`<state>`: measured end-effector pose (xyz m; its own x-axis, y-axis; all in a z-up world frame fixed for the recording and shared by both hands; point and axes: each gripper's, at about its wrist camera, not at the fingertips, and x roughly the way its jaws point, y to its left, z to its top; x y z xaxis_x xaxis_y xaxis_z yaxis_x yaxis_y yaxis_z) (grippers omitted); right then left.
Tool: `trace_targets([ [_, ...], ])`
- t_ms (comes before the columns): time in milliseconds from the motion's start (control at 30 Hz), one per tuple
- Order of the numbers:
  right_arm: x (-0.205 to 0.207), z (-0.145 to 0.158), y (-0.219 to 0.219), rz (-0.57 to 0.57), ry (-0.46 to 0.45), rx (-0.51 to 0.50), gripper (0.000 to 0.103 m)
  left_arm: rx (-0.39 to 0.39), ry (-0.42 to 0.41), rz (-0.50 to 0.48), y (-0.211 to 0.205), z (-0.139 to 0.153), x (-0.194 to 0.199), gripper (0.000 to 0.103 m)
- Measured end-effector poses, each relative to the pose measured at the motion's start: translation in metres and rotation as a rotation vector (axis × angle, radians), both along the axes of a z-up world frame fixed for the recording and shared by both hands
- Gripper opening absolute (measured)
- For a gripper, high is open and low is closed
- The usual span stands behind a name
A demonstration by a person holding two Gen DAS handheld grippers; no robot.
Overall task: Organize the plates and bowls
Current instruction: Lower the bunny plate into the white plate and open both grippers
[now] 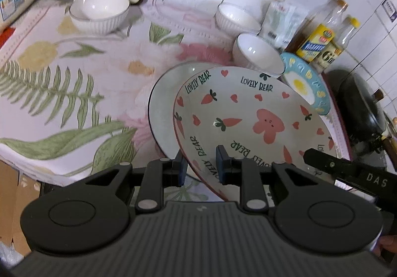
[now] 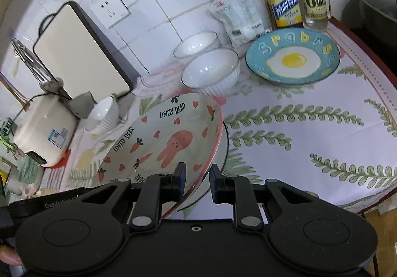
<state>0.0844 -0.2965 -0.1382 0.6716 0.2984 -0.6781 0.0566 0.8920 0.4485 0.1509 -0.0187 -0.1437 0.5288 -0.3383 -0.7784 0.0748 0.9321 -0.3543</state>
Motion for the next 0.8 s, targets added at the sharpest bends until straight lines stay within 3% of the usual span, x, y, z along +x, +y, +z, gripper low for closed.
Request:
trace_targets([
  [600,0.017,-0.031,0.013,0.032,0.126,-0.028,0.024,0.031,0.094,0.012,0.007,-0.028,0.012,0.022],
  [800,0.024,-0.030,0.022,0.045,0.119,-0.110,0.024,0.032,0.118,0.005,0.006,-0.028,0.020,0.022],
])
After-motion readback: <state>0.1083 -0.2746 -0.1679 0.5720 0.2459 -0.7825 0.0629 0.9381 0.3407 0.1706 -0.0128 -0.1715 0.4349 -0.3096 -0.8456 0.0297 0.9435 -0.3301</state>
